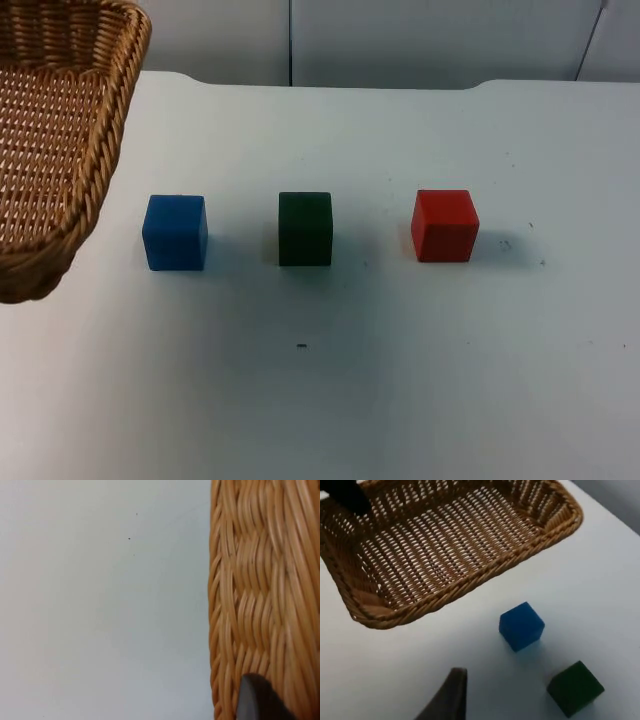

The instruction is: Pick up the basket with the left hand and place the blue cube into the basket with the right hand.

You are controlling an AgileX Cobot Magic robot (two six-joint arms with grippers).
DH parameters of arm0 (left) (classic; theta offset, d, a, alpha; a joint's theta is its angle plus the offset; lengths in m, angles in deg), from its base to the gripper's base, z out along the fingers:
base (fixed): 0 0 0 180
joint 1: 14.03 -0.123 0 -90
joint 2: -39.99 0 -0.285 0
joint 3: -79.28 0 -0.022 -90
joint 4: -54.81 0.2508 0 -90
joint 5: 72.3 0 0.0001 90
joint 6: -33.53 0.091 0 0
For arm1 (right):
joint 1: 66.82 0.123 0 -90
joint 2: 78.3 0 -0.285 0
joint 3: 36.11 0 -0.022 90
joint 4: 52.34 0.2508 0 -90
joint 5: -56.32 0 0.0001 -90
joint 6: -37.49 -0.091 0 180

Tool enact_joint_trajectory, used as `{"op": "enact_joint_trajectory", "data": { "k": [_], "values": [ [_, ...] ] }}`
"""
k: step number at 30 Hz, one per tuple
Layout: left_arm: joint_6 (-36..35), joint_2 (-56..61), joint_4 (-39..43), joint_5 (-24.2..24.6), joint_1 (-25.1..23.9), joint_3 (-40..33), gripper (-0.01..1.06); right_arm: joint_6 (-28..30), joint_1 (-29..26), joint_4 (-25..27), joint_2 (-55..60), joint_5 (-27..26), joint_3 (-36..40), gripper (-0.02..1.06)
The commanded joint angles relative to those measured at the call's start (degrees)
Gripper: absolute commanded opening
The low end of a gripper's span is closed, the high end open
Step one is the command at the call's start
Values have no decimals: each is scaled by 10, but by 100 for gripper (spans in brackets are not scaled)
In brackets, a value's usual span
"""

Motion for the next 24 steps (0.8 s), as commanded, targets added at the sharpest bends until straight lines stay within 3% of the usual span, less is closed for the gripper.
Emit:
{"op": "enact_joint_trajectory", "data": {
  "k": [1,9,17,24],
  "values": [
    [7,3,-15,2,-3,0,0,2,16,-20,29,-10,-21,104],
    [7,-9,-12,1,-3,0,0,2,23,-39,140,-11,-108,104],
    [7,-10,-7,0,-4,0,0,63,23,-40,266,15,-210,104],
    [6,-10,-24,4,-55,0,0,93,23,-36,340,18,-255,104]
  ]
}}
